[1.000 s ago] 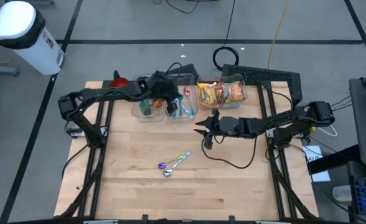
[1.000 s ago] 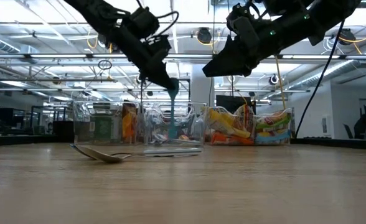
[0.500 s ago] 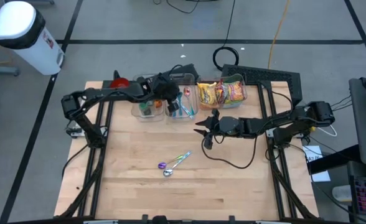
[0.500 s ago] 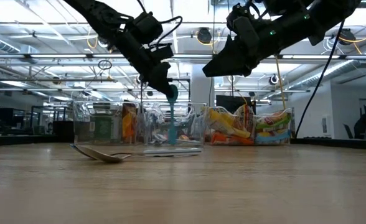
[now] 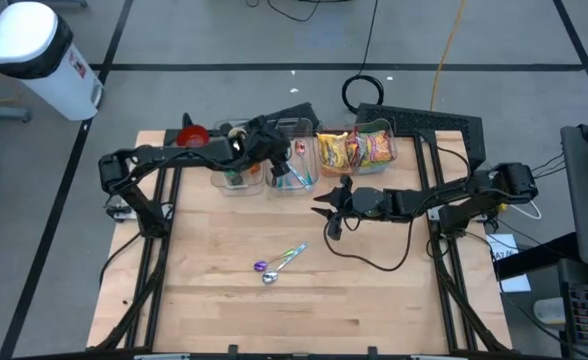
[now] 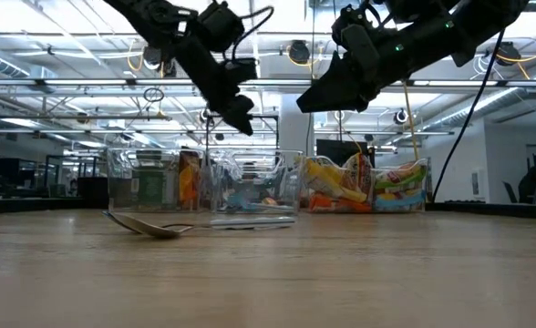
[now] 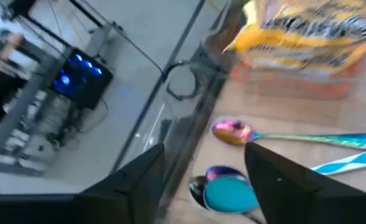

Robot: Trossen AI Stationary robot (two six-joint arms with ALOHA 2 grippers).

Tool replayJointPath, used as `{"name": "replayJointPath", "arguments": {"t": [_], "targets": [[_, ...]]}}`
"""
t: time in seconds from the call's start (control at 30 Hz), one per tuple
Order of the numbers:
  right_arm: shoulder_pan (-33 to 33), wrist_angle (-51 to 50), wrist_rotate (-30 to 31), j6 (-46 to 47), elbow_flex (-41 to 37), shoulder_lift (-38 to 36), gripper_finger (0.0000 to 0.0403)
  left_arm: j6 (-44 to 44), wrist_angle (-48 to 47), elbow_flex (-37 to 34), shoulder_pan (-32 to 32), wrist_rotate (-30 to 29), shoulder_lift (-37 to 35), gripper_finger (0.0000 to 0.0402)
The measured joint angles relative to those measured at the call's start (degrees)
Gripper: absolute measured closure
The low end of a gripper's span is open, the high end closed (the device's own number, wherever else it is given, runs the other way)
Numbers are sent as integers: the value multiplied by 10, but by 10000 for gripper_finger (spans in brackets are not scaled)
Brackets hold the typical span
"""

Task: Pick & Place Food Item
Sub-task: Put the white and blue spoon into the middle transparent bin

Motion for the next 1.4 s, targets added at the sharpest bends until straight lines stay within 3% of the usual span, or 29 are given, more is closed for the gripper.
{"name": "replayJointPath", "arguments": {"t": [0.2, 0.33, 0.43, 0.6, 0.73, 0.9, 1.13, 1.4], "targets": [[0, -4, 0, 0, 0, 0, 275, -8, -72, 29, -64, -52, -38, 127], [0, -12, 0, 0, 0, 0, 275, -71, -167, 37, -121, -40, -79, 115], [0, -13, 0, 0, 0, 0, 275, -185, -257, 37, -162, 11, -106, 117], [0, -13, -1, 2, 0, 0, 275, -405, -366, 21, -227, 153, -113, 127], [0, -11, -1, 2, 0, 0, 275, -493, -348, -38, -306, 193, -107, 132], [0, -5, -1, 2, 0, 0, 275, -554, -267, -107, -386, 191, -107, 133], [0, 5, -1, 2, 0, 0, 275, -521, -123, -188, -444, 134, -107, 133], [0, 7, -1, 2, 0, 0, 275, -497, -27, -218, -448, 84, -107, 133]]}}
